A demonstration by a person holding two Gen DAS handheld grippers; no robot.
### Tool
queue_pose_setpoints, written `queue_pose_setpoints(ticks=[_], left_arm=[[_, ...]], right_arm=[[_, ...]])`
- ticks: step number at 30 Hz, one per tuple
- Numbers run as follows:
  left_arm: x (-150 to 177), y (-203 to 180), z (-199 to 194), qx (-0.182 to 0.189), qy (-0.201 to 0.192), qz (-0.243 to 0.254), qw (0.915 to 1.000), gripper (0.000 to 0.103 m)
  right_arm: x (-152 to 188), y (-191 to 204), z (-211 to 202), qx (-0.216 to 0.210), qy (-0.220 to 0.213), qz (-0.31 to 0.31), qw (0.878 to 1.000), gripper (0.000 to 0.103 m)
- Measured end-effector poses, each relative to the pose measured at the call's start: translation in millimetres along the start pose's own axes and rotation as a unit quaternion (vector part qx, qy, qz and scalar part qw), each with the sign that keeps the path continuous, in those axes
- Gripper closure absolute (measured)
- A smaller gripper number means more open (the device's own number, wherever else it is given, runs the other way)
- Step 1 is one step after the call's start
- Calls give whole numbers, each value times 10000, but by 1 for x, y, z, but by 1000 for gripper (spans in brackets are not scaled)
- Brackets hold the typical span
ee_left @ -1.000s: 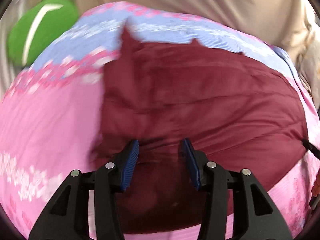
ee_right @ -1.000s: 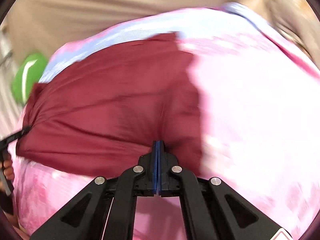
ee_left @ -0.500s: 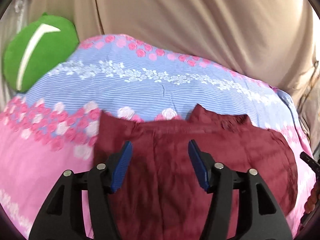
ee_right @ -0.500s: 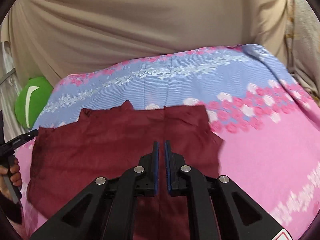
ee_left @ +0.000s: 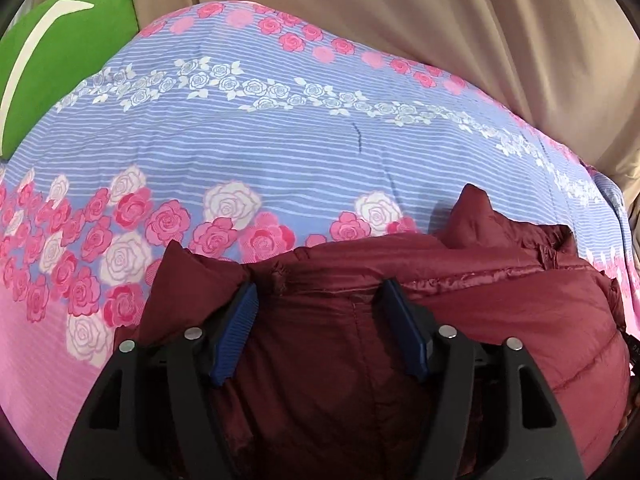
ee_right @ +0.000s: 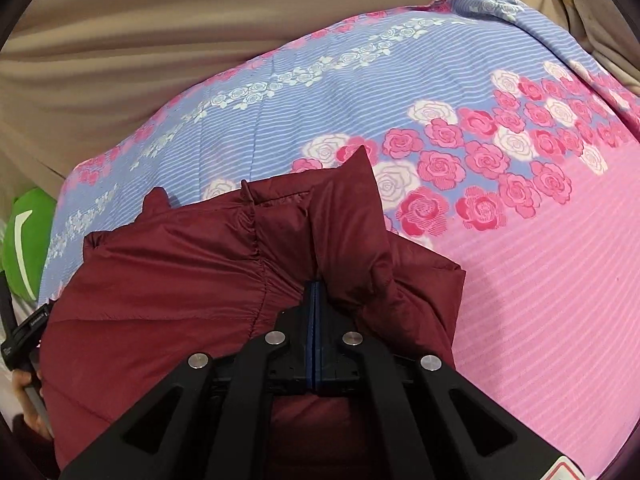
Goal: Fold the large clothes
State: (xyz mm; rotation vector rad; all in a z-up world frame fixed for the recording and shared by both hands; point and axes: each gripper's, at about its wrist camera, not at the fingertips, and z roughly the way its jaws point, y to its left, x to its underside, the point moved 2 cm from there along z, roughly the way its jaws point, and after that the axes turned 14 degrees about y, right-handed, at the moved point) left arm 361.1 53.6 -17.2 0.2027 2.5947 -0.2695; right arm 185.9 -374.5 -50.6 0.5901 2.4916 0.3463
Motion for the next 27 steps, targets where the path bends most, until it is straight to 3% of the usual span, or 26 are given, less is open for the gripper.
queue_pose_setpoints(ticks=[4, 6, 7, 8, 12, 16, 18, 21, 25, 27], left_arm=[[0, 2, -3, 0, -38, -14, 10000, 39], [6, 4, -22, -275, -166, -107, 9994, 40], [10, 3, -31, -294, -230, -104, 9993, 40], [18, 0, -49, -230, -349, -47, 9991, 40], [56, -31, -98, -63, -394, 449, 9982, 31], [100, -77, -96, -27, 7, 1103, 9939, 31], [114, -85, -87, -85, 146, 1175, 9929, 31], [127, -80, -78, -140, 205, 1048, 9942, 28], [132, -72, -77, -137, 247, 883, 9957, 28], [135, -69, -77, -166, 233, 852, 9959, 26]], right_arm=[[0, -4, -4, -50, -48, 87, 9999, 103], [7, -4, -25, 209, -294, 255, 9990, 103], [10, -2, -35, 232, -364, 243, 9988, 97], [17, 5, -49, 206, -432, 130, 9988, 92], [50, 54, -83, 156, -398, -703, 9966, 91], [94, 108, -80, -22, -260, -1651, 9859, 91], [112, 118, -68, 106, -145, -1903, 9816, 96], [125, 96, -60, 547, -174, -1774, 9825, 102], [129, 34, -70, 572, -151, -902, 9942, 103], [135, 4, -76, 907, -237, -482, 9944, 103]])
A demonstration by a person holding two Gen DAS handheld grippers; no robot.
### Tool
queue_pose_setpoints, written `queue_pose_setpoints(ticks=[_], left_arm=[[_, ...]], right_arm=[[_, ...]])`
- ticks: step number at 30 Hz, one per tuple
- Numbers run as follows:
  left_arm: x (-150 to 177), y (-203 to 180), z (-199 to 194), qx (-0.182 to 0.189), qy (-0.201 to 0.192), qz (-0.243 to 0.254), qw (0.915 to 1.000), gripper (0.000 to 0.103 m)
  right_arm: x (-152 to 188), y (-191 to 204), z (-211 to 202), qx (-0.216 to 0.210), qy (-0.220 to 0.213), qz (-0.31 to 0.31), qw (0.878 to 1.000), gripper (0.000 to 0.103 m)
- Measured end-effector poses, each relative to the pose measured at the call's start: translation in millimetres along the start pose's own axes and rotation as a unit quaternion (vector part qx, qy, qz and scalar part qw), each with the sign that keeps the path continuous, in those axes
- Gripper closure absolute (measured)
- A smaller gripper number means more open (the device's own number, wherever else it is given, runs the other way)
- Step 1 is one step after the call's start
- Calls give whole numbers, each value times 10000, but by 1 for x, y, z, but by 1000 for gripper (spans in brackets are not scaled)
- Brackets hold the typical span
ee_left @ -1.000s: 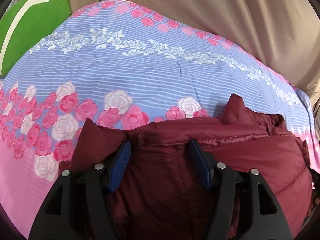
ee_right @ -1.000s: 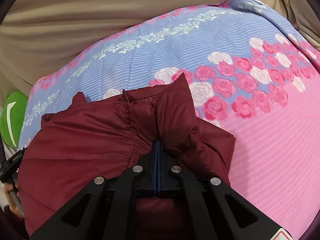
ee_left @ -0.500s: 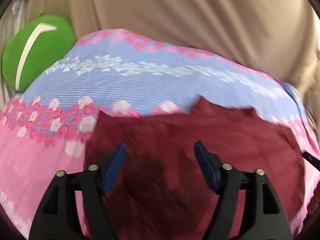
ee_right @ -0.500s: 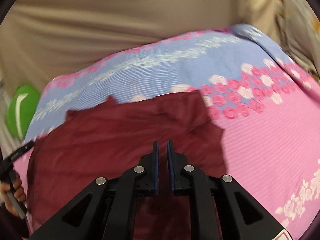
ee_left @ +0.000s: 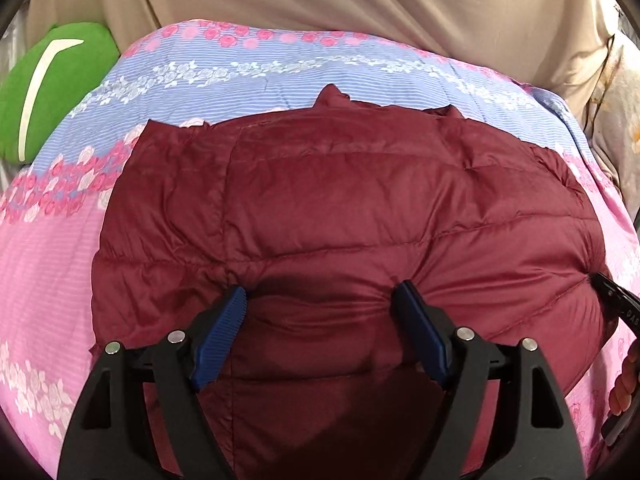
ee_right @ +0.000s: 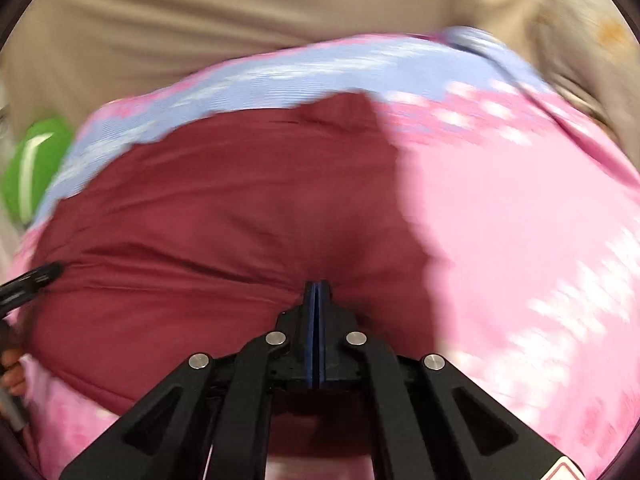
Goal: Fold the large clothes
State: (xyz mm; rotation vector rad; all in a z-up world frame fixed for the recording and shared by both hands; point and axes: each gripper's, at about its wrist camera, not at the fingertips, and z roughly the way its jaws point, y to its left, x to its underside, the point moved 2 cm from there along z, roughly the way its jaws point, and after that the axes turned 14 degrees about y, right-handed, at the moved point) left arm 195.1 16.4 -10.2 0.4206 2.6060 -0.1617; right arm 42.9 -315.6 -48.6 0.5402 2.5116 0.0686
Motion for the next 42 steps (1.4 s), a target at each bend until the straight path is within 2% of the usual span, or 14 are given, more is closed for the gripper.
queue_pose_setpoints(ticks=[1, 4, 8, 11, 18, 21, 23, 27, 30, 31, 32, 34, 38, 42], left_arm=[[1, 0, 1, -25, -10, -5, 10000, 25], [5, -3, 2, -150, -50, 53, 9999, 25], [5, -4, 3, -174, -57, 41, 9998, 25], [6, -2, 3, -136, -54, 17, 9999, 25], [7, 2, -3, -89, -83, -95, 9999, 25], [1, 16, -23, 32, -306, -285, 9991, 25], [-7, 35, -33, 8, -469, -496, 9977, 25], [-27, 86, -25, -51, -463, -1143, 9924, 24], [-34, 116, -3, -61, -279, -1572, 9872, 30], [-34, 121, 4, -92, -204, -1622, 9865, 33], [-33, 124, 15, -146, -67, -1656, 9861, 34], [-29, 125, 26, -62, -4, -1639, 9865, 33], [-27, 122, 31, -227, -56, -1546, 9877, 27], [-24, 120, 30, -285, -84, -1527, 9878, 26]], right_arm=[[5, -13, 0, 144, -14, 126, 9998, 103], [13, -26, -3, -56, 26, 318, 9995, 103], [15, -13, -4, 368, -51, 117, 9992, 103], [12, -12, -3, 474, -82, 93, 9988, 103], [-6, -12, -36, -8, -392, 403, 9984, 102], [-26, -11, -45, -104, -558, 376, 9977, 87], [-43, -15, -41, -288, -530, 429, 9973, 68], [-79, -17, -15, -488, -245, 552, 9970, 64], [-97, -13, 16, -355, 4, 567, 9978, 67], [-98, -12, 24, -338, 25, 577, 9978, 84], [-97, -12, 29, -436, 6, 604, 9972, 92], [-93, -13, 35, -391, -96, 593, 9974, 98], [-86, -20, 52, -277, -81, 620, 9977, 100], [-89, -19, 49, -83, -87, 618, 9980, 99]])
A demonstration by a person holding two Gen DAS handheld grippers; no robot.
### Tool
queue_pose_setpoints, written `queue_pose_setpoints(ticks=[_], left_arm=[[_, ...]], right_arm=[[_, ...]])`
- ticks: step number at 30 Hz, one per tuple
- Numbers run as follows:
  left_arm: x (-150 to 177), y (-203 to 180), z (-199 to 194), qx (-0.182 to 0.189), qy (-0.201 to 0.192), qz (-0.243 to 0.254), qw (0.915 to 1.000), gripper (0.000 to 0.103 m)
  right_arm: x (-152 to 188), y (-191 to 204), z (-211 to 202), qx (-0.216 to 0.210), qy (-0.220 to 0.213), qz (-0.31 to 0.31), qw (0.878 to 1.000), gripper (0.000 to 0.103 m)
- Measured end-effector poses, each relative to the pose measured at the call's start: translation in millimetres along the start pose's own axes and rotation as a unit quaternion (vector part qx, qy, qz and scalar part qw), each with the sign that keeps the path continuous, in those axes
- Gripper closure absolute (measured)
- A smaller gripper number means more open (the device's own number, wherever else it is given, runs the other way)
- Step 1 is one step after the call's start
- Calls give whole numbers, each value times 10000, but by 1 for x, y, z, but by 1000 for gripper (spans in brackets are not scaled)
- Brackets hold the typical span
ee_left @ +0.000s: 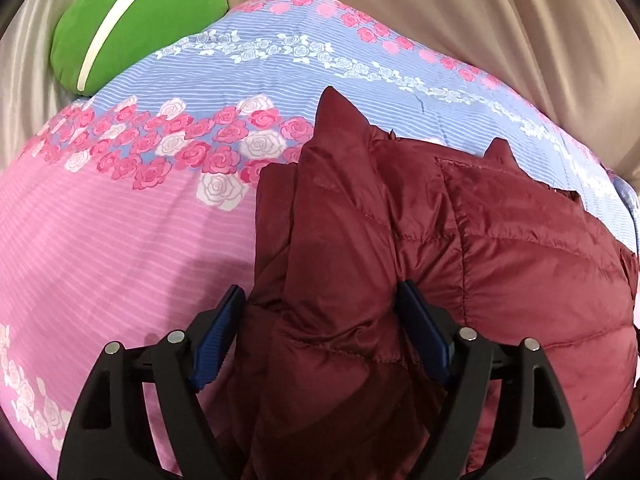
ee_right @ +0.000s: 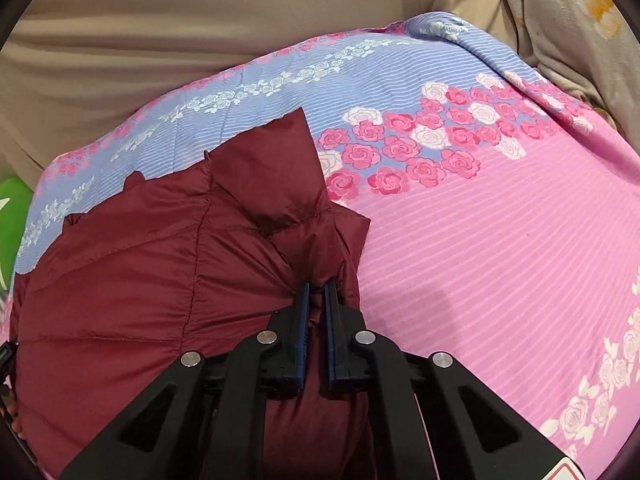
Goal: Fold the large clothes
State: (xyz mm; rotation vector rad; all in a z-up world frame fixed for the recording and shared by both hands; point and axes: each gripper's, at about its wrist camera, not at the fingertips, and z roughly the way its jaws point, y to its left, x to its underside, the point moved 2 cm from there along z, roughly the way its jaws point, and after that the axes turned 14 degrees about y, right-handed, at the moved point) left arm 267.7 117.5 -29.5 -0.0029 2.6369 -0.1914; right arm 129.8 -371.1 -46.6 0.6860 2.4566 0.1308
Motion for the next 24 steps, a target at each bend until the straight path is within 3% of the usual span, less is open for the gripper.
queue_pose_setpoints(ticks=[2, 4, 6, 10, 15, 19, 20, 24], left_arm=[[0, 1, 0, 33, -8, -11, 10000, 26], [-2, 2, 0, -4, -21, -11, 10000, 25], [-3, 1, 1, -39, -24, -8, 10000, 24], [-2, 1, 1, -49, -37, -11, 10000, 24], [-1, 1, 0, -52, -61, 0, 10000, 23], [-1, 1, 0, -65, -66, 17, 10000, 23], [-1, 1, 0, -62, -68, 17, 10000, 22], [-1, 2, 1, -24, -61, 1, 10000, 19]], right_arm=[[2, -2, -21, 124, -317, 309, 9989, 90], [4, 8, -47, 90, -734, 265, 9969, 89], [6, 38, -70, -372, -902, -145, 9951, 89], [12, 123, -73, -1237, -499, -1324, 9822, 89], [24, 202, -36, -1311, -7, -2155, 9677, 92], [24, 228, 3, -1226, 373, -2268, 9655, 94], [24, 230, 14, -1169, 468, -2261, 9659, 99], [31, 230, 39, -1277, 696, -2200, 9646, 100]])
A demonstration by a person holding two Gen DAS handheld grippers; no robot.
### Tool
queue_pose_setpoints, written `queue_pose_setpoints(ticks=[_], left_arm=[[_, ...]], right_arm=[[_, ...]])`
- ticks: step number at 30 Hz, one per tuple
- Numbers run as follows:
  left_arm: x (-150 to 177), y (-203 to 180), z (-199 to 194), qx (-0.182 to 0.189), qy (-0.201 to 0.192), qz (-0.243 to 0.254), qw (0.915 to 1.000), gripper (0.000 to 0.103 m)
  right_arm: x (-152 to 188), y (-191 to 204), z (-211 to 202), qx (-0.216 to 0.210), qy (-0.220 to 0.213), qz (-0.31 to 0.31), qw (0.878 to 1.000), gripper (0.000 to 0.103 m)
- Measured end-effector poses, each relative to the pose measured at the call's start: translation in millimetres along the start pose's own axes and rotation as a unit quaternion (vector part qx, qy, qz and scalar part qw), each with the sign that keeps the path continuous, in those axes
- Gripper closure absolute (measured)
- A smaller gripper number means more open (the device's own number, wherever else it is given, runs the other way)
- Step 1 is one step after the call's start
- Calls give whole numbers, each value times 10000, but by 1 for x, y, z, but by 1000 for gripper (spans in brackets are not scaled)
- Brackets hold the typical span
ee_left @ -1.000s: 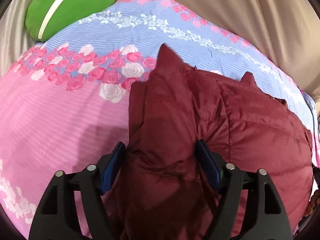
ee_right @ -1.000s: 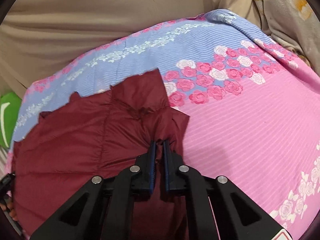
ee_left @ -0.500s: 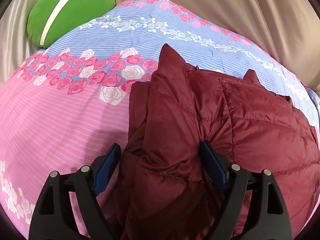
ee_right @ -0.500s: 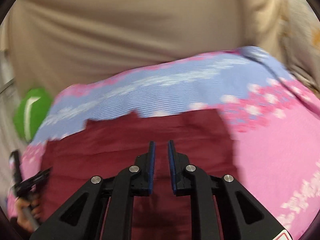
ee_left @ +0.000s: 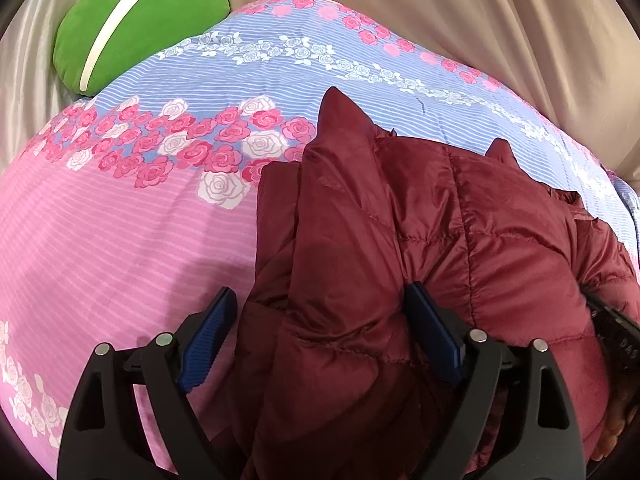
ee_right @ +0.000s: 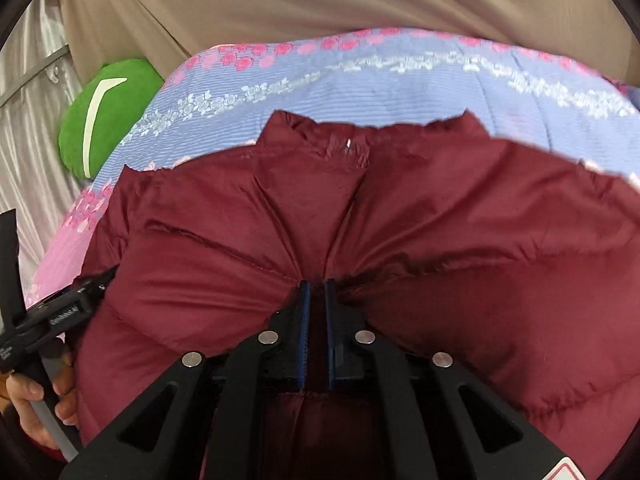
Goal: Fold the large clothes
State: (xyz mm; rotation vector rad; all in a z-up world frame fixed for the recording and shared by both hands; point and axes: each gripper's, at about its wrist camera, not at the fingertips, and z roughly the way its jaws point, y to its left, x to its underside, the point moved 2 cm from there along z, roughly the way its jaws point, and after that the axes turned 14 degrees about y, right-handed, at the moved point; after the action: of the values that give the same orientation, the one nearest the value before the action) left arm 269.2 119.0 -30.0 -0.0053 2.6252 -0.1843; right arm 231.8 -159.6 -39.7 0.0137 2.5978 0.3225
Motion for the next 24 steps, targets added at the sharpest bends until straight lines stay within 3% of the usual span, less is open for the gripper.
queue_pose_setpoints(ticks=[7, 11, 15, 19, 24], left_arm=[[3, 6, -7, 73, -4, -125, 9999, 20], [11, 31, -43, 1094, -13, -494, 9928, 20], [20, 53, -47, 1570, 220, -708, 9848, 19], [30, 59, -25, 1682, 540, -890, 9802, 19], [30, 33, -23, 1771, 556, -486, 9814, 22]], right_arm=[[3, 5, -8, 184, -160, 39, 9997, 98], [-2, 7, -26, 134, -335, -14, 9993, 98], [-5, -1, -5, 35, -52, 109, 9999, 100], [-5, -4, 3, -81, 16, 139, 9999, 101], [-4, -8, 5, -259, 68, 183, 9995, 101]])
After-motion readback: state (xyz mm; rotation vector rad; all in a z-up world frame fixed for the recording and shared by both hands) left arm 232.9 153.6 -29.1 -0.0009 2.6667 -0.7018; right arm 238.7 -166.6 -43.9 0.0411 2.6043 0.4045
